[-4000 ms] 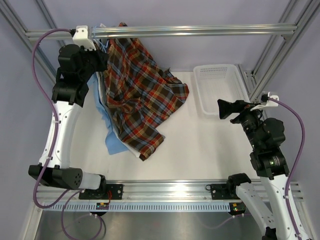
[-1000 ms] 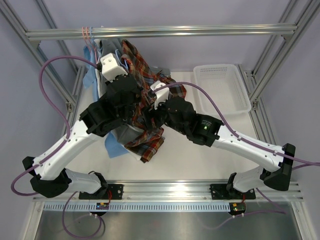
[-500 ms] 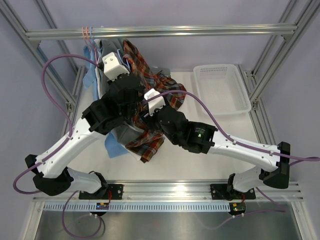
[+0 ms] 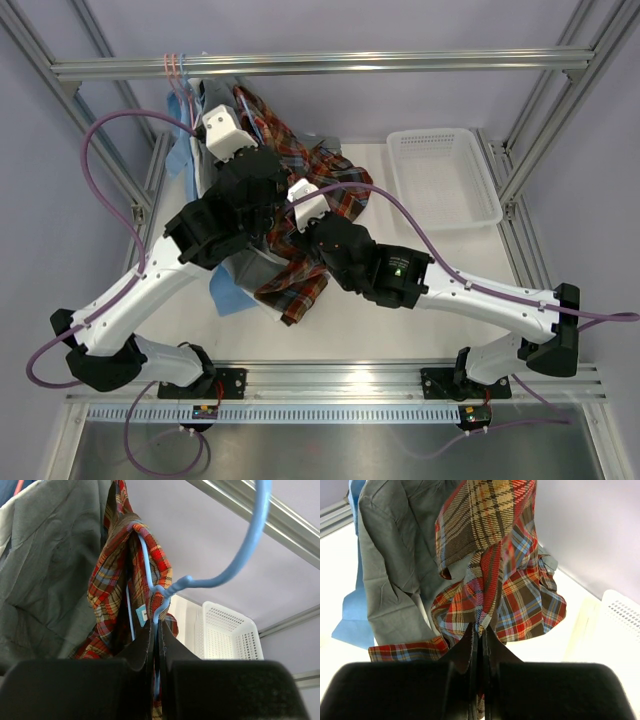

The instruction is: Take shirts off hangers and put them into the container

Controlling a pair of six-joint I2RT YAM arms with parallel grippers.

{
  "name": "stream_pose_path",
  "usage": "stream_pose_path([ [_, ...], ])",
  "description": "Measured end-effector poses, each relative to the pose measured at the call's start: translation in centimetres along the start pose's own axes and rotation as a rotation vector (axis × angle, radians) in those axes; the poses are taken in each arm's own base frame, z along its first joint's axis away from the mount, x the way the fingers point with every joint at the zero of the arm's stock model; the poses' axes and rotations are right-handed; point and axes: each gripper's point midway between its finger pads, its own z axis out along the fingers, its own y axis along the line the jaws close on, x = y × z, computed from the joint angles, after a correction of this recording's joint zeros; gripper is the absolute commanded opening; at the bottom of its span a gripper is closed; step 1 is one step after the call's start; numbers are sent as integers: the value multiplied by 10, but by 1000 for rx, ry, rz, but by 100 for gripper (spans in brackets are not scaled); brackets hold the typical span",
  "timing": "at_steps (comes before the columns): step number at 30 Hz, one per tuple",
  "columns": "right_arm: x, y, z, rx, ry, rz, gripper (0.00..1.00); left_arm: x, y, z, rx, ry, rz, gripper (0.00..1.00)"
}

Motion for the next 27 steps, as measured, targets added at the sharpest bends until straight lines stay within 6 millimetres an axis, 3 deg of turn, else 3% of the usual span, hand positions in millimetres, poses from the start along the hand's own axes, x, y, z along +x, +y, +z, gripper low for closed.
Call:
stream_pose_path([
  [1,-1,0,0,0,-2,1,0,-1,0,0,3,-2,-1,29],
  [4,-3,-2,-4,-12,-5,-4,0,1,3,-1,14,-7,3,41],
  [6,-5,-2,-9,-34,-9,-8,0,1,6,-3,22,-6,11,60],
  [14,-3,0,-19,-91,4,-21,0,-7,3,-13,98,-1,-11,93],
  [21,-3,0,-19,-88,5,-19,0,-13,14,-29,158,21,-23,93],
  [24,-4,-2,-21,-87,0,-15,0,-19,39,-47,194,20,-26,82],
  [27,-7,-8,-27,-81,-5,-11,0,-48,59,-71,249,-17,-74,67],
])
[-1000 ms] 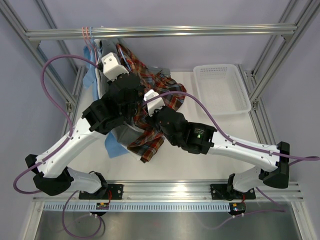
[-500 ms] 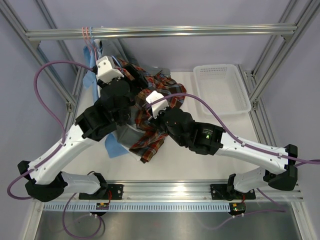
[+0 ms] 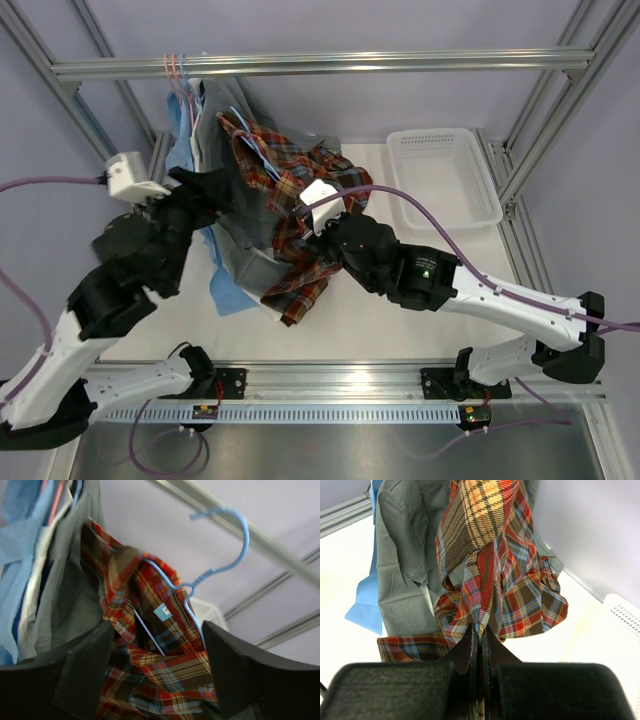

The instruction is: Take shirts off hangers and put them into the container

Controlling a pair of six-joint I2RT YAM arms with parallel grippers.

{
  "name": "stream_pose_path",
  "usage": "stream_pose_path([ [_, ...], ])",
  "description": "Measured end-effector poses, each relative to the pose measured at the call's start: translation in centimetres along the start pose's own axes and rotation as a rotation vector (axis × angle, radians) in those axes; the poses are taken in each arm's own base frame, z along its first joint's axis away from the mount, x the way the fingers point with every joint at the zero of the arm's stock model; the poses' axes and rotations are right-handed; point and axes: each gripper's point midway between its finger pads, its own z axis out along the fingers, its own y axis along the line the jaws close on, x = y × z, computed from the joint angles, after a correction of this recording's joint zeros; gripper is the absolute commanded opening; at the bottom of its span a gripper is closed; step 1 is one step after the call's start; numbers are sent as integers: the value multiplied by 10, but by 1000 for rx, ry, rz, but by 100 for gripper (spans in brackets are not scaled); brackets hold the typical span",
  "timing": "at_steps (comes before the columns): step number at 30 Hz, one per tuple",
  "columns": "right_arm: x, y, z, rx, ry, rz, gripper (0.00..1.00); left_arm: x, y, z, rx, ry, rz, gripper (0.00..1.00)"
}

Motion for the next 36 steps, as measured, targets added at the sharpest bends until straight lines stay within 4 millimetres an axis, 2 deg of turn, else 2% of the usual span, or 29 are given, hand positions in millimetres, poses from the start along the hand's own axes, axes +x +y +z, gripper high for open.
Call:
stream_pose_path([
  [5,-11,-11,-13,4,-21,16,0,-52,8,-38,101,-90,-120,68],
  [8,-18,-16,-20,5,-39,32,0,-60,-1,-42,152,-99,-150,60],
  [9,-20,-17,-22,6,-44,36,0,-57,-7,-39,166,-88,-149,54],
  [10,-21,-18,-24,6,-47,41,0,-54,-13,-35,177,-77,-144,54],
  [13,-23,-22,-28,8,-54,49,0,-31,-37,-15,203,-21,-102,59],
  [19,-22,-32,-41,18,-62,57,0,39,-69,25,228,128,-16,65],
  [21,-22,-38,-47,29,-66,60,0,53,-77,33,245,158,-16,68],
  [24,-24,-45,-54,48,-76,67,0,64,-84,41,282,178,-49,67],
  [26,-23,-49,-57,57,-77,67,0,66,-79,45,304,162,-89,67],
  [29,-20,-52,-60,65,-74,64,0,66,-57,47,314,138,-151,71],
  [32,-17,-54,-62,66,-71,62,0,46,-38,48,336,72,-248,73],
  [36,-17,-54,-62,66,-70,62,0,13,-34,50,415,-11,-372,72],
])
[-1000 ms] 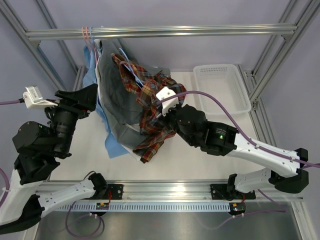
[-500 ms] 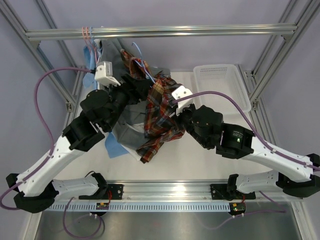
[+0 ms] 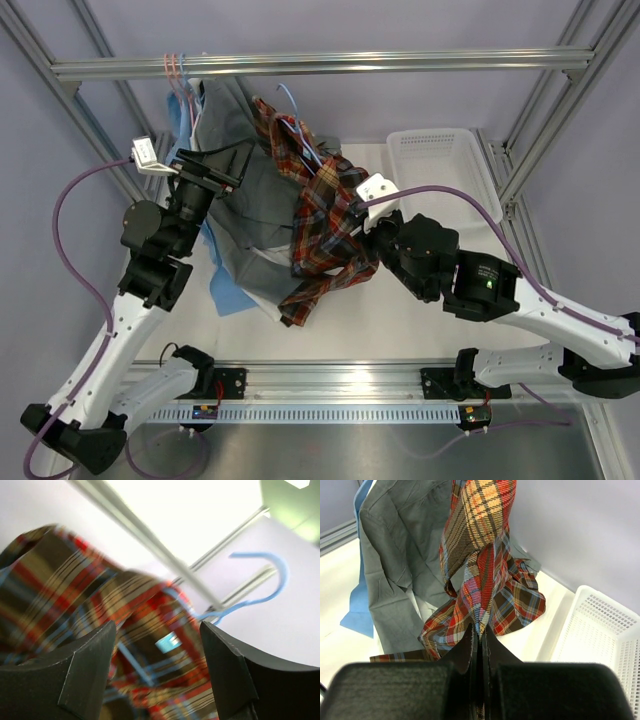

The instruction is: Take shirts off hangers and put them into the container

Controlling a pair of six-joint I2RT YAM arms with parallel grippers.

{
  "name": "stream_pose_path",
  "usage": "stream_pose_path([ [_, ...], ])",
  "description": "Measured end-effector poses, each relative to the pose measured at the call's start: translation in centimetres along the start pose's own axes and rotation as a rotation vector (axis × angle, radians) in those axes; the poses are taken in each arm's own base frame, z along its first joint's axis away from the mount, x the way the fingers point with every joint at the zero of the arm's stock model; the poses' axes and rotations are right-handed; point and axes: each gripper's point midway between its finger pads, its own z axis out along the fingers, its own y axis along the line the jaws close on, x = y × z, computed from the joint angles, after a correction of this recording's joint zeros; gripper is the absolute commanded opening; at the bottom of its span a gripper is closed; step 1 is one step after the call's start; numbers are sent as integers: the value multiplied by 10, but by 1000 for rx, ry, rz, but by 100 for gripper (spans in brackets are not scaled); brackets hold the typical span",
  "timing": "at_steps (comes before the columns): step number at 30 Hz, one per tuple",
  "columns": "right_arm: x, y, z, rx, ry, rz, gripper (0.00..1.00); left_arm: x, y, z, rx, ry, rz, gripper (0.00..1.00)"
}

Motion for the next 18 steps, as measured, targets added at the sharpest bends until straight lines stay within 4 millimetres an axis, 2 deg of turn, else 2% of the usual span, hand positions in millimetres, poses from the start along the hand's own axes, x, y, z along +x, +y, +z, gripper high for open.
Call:
stream_pose_path([
  [5,2,1,1,-2,7,-5,0,-11,-14,11,108,0,-92,69],
  [7,3,2,3,-2,11,-8,0,-10,-16,18,144,16,-143,64],
  [13,7,6,7,-3,23,-20,0,7,-7,36,163,95,-272,61],
  [18,6,5,7,-3,21,-26,0,10,-14,36,188,131,-345,62],
])
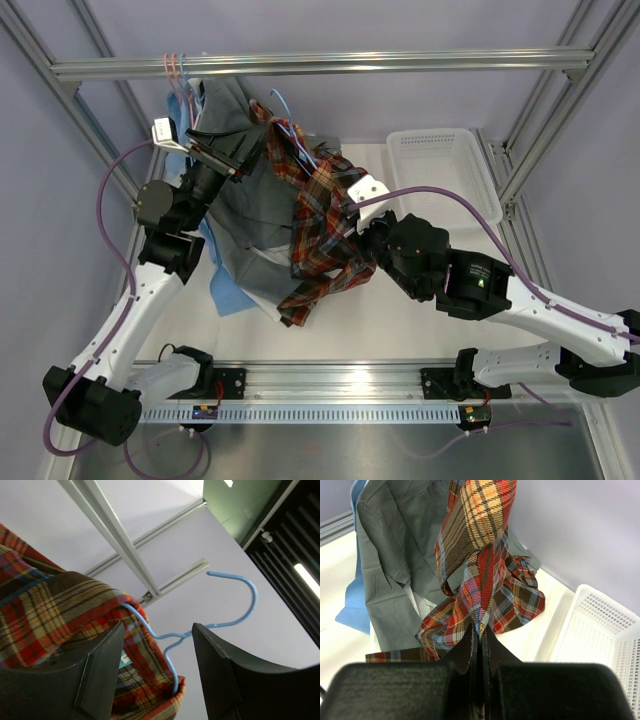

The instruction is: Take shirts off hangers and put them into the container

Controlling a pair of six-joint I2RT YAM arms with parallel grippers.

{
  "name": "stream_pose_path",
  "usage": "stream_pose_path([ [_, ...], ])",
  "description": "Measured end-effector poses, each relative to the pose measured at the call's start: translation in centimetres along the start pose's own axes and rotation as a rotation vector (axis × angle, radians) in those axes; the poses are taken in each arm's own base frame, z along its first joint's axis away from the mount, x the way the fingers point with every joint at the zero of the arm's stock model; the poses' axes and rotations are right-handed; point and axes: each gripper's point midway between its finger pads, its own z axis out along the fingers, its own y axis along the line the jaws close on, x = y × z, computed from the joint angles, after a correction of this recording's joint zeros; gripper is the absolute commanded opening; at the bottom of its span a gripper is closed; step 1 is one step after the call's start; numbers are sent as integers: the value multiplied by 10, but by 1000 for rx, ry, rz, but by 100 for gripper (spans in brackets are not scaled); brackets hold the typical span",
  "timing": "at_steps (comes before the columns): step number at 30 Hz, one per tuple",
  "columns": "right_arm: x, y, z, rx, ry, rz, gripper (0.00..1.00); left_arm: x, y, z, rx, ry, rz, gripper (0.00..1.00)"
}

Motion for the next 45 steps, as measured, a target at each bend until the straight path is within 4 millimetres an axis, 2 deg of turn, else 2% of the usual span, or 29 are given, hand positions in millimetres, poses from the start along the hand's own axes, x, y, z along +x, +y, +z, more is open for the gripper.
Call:
stream_pose_path([
  [8,0,1,1,-1,-1,-1,0,0,-16,-3,47,9,-47,60],
  [13,0,1,1,-1,-1,-2,0,4,-8,-1,25,23,-51,58],
  [17,-4,1,3,0,-4,0,0,15,3,-1,-48,67,35,58],
  [22,-5,2,3,0,-5,1,0,33,-3,-6,-68,134,146,57],
  [29,-5,3,5,0,-2,-1,0,36,0,-9,-77,150,191,56],
  [37,-9,4,6,0,-3,1,0,42,0,6,-66,168,177,55],
  [45,-8,6,8,-1,2,-3,0,49,-4,15,-49,187,168,45],
])
